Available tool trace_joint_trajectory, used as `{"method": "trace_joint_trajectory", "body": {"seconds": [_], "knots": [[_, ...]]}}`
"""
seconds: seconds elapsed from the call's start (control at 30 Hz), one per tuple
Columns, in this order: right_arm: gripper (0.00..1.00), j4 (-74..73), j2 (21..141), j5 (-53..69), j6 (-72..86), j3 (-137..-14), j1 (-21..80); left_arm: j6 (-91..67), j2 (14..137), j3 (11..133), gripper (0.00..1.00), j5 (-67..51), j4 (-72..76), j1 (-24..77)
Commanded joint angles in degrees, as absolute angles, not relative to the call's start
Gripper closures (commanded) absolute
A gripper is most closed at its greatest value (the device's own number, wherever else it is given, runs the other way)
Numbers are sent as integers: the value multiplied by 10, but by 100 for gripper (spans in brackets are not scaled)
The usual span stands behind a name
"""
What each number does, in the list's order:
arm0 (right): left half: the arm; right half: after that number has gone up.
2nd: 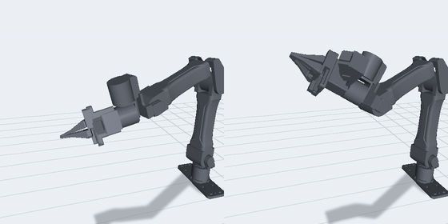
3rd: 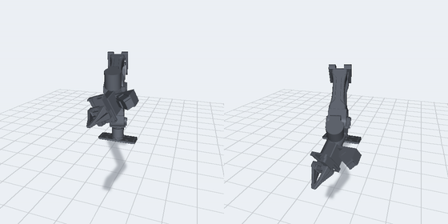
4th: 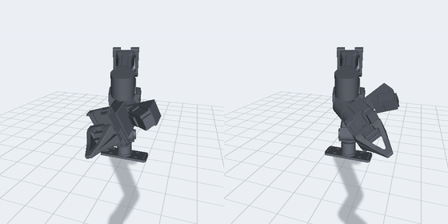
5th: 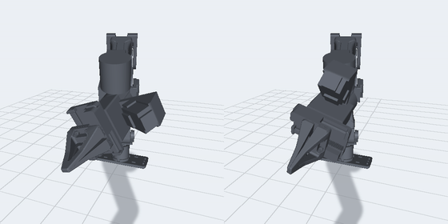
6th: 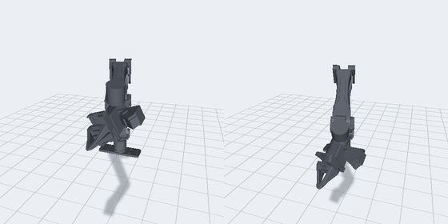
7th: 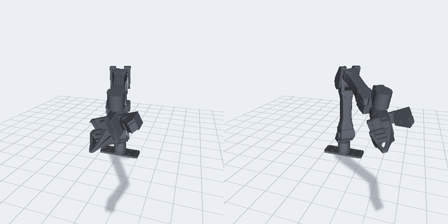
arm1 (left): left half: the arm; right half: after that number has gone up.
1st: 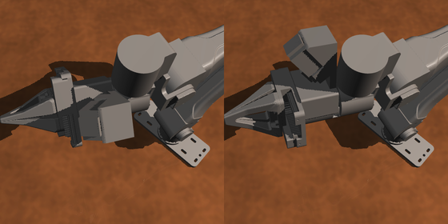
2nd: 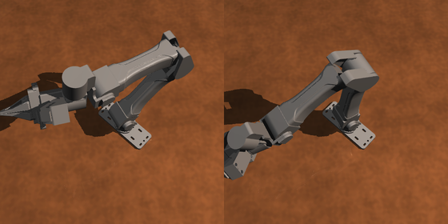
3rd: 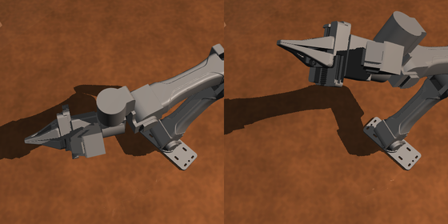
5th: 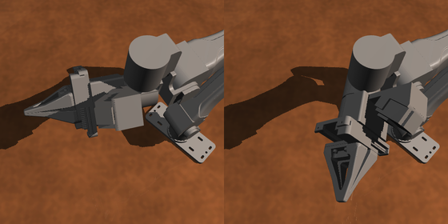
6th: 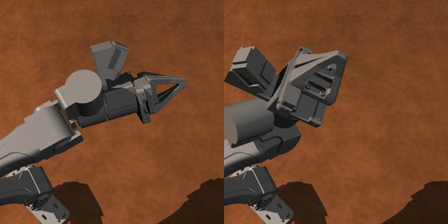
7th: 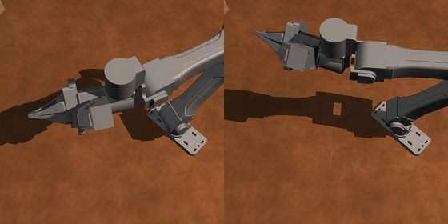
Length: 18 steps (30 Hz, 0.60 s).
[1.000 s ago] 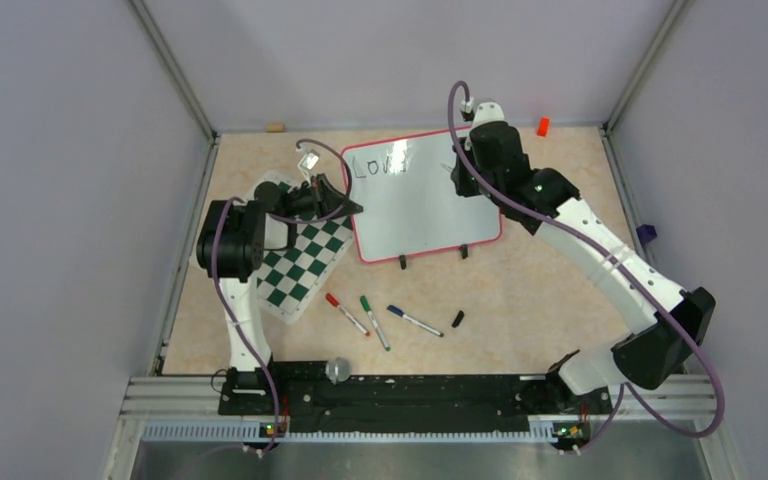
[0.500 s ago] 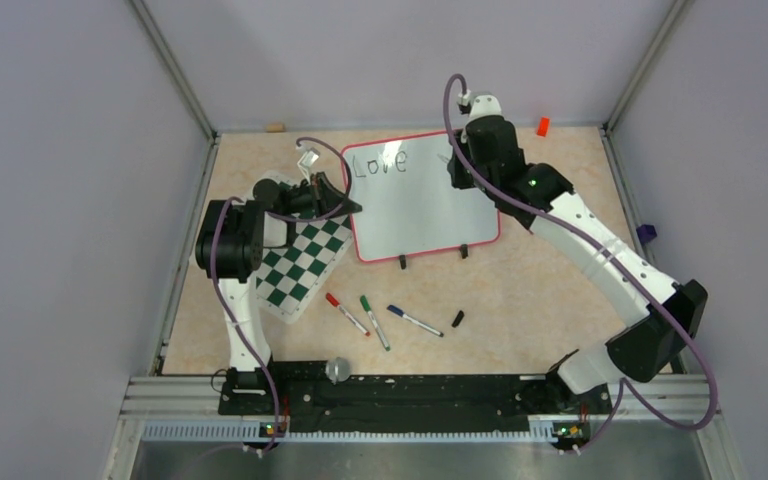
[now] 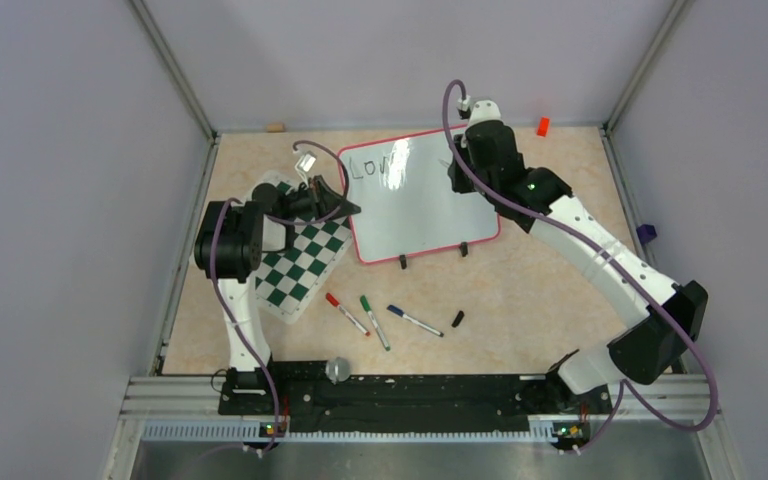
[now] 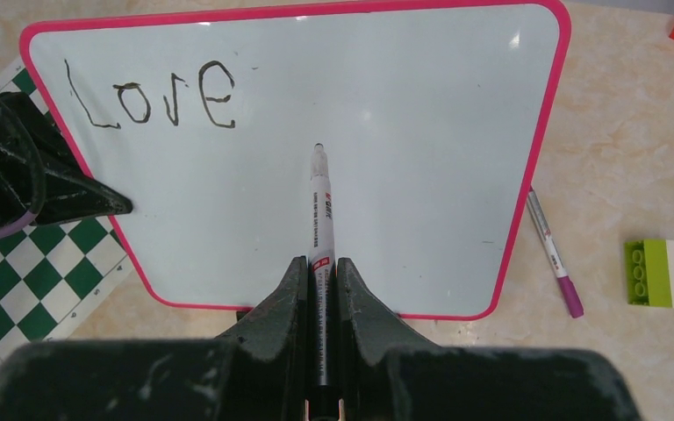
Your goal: Write a sentence on the whiteboard
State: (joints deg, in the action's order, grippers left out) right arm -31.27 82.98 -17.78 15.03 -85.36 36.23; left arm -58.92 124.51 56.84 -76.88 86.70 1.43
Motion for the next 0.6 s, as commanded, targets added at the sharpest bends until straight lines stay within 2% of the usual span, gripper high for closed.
{"method": "trace_joint_trajectory", "body": {"seconds": [0.0,0.57], "knots": [[100,-289,820,-177,139,-853,359,-556,1232,551,100,-812,928,17],[100,-280,837,-144,121,-846,359,-567,1264,602,100,-848,928,18]]}}
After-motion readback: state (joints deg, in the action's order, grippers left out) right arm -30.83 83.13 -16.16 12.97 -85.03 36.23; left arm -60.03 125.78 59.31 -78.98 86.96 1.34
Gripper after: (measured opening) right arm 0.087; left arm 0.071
